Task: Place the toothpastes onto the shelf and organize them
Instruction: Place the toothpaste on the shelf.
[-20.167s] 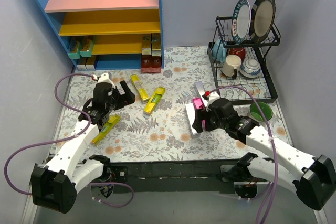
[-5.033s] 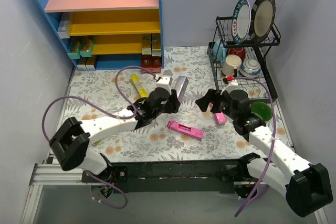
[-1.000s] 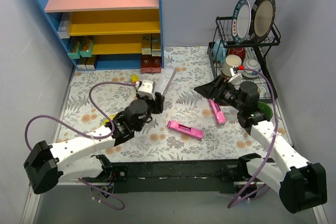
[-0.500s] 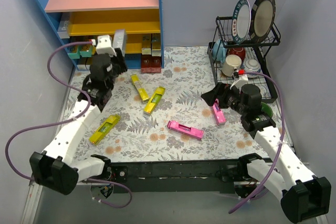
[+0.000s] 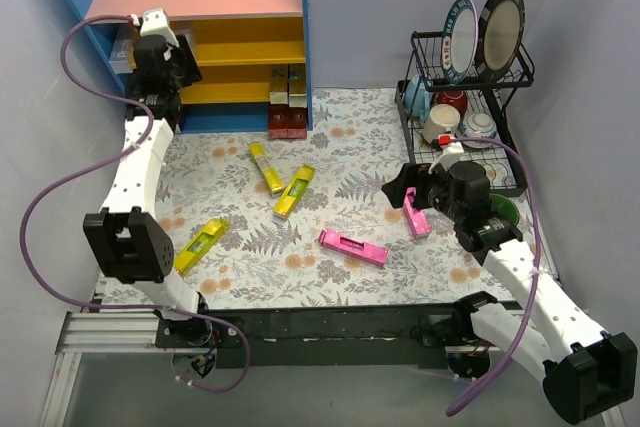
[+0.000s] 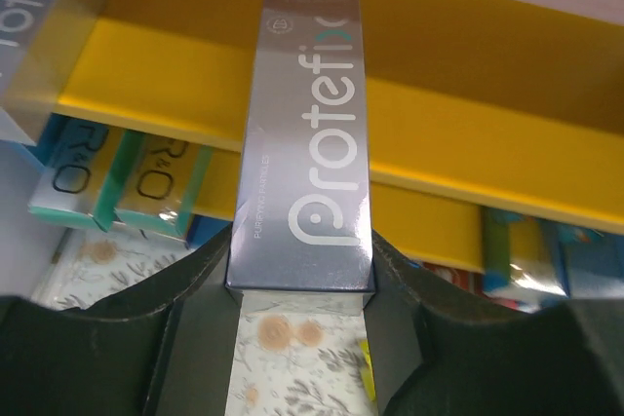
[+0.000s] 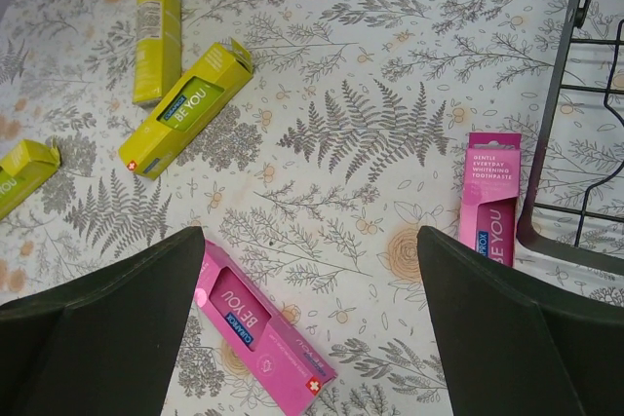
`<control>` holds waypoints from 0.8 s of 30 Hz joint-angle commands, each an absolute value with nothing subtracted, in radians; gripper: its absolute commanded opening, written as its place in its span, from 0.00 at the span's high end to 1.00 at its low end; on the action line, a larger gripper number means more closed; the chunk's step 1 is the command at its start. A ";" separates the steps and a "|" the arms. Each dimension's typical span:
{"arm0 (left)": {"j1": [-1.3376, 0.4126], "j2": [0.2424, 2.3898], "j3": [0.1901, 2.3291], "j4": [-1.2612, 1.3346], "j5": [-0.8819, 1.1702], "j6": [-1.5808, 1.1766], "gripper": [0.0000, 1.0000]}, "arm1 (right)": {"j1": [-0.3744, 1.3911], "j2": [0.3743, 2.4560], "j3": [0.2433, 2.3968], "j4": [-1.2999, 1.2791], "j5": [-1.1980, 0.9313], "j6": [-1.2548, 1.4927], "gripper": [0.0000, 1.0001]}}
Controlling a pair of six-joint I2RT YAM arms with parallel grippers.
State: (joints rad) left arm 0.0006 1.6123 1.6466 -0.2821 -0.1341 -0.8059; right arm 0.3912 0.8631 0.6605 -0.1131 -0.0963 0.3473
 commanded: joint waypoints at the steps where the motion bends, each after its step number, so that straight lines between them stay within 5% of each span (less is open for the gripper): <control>1: 0.089 1.684 1.790 -0.285 -0.116 -0.773 0.69 | 0.425 0.853 0.704 -0.104 -0.048 0.295 0.01; 11: 0.167 1.848 1.949 -0.242 -0.124 -0.726 0.65 | 0.442 0.870 0.683 -0.078 -0.055 0.279 0.01; 24: 0.170 1.885 1.922 -0.169 -0.296 -0.683 0.39 | 0.443 0.884 0.670 -0.060 -0.084 0.275 0.02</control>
State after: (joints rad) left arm 0.1688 1.9060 1.9141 -0.2264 -0.2176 -0.7082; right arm 0.4389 0.8799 0.6601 -0.1070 -0.0711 0.2852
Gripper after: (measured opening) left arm 0.606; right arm 0.984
